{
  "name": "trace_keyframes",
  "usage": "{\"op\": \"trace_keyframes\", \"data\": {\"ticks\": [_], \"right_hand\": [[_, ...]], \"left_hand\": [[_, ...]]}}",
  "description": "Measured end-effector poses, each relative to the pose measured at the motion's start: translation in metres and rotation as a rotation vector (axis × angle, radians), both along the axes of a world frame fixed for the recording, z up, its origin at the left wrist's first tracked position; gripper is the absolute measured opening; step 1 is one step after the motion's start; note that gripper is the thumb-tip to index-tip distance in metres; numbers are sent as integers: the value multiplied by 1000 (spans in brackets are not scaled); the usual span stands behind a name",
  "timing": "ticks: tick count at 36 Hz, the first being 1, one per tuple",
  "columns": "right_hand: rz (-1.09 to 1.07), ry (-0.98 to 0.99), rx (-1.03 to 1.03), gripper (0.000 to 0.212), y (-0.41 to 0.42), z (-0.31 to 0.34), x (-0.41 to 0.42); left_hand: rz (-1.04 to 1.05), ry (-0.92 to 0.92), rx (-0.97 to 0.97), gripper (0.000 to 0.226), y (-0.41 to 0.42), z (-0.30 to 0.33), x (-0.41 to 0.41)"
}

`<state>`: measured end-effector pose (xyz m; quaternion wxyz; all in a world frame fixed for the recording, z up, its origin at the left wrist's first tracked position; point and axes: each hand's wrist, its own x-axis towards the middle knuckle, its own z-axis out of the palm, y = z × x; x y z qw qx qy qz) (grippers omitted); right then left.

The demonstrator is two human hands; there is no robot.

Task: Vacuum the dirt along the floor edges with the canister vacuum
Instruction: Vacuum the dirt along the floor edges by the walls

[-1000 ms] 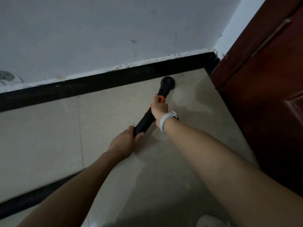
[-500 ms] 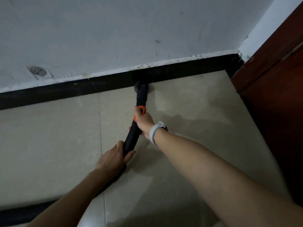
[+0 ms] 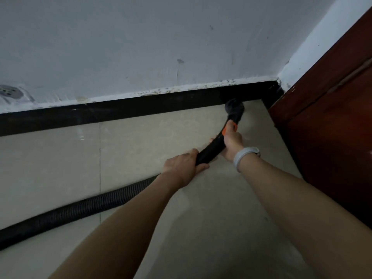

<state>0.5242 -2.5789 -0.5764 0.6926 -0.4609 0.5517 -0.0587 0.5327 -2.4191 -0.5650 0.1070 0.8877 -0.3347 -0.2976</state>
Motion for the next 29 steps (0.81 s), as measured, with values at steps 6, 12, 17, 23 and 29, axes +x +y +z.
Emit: {"op": "trace_keyframes", "data": {"ticks": [6,12,17,23,29], "right_hand": [[-90,16,27,46,-6,6,0],[-18,71,98,46,71,13,19],[111,60,150,45,178,4,39],[423,53,198,49,299,-1,59],[809,95,222,96,372,-16,88]], "left_hand": [[1,-15,-4,48,-11,2,0],[103,-67,51,47,69,17,5],[254,-108,137,42,173,19,3],[546,-87,143,40,279,24,-20],[806,-107,149,39,336,27,-31]]}}
